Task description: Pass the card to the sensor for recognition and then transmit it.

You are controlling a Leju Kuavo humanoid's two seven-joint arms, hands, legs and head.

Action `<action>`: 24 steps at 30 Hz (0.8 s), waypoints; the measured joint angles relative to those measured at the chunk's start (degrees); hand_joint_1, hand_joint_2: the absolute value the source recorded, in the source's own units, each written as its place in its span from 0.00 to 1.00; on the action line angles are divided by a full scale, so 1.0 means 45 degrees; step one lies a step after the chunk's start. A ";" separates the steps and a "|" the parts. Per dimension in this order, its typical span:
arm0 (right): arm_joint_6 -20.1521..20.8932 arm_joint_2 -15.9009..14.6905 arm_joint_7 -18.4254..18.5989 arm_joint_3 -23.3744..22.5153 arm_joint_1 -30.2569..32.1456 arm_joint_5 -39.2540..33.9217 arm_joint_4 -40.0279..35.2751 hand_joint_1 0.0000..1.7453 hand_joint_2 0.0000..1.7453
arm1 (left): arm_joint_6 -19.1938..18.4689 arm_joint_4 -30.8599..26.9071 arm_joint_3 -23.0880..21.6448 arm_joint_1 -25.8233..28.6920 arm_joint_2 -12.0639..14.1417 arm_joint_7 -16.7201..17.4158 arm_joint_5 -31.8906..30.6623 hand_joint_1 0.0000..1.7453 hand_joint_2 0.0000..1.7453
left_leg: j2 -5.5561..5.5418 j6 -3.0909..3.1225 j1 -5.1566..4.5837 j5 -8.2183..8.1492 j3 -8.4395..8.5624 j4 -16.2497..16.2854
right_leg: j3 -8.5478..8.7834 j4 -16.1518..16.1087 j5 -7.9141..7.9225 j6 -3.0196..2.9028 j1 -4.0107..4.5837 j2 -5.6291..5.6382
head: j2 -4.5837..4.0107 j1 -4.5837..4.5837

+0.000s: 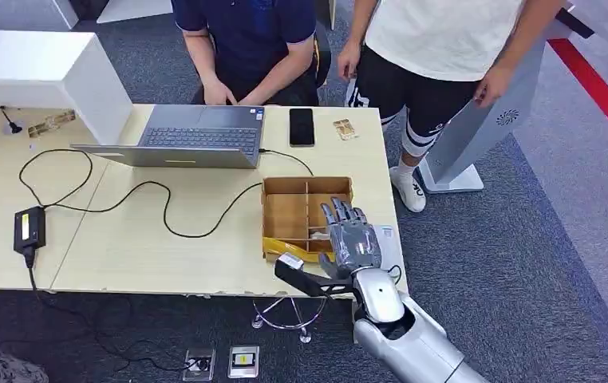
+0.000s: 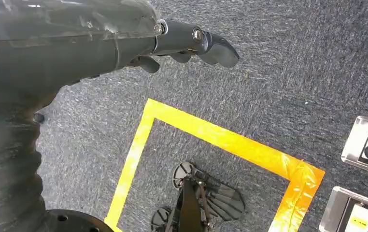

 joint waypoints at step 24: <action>-0.0073 0.0073 0.0000 0.0151 -0.0083 0.0160 0.0209 0.55 1.00 | 0.0024 0.0000 0.0000 0.0006 0.0000 0.0000 0.0049 0.00 1.00 | 0.0000 0.0000 0.0000 0.0000 0.0001 0.0001 | 0.0000 0.0000 0.0000 0.0000 0.0000 0.0000 | 0.0000 0.0000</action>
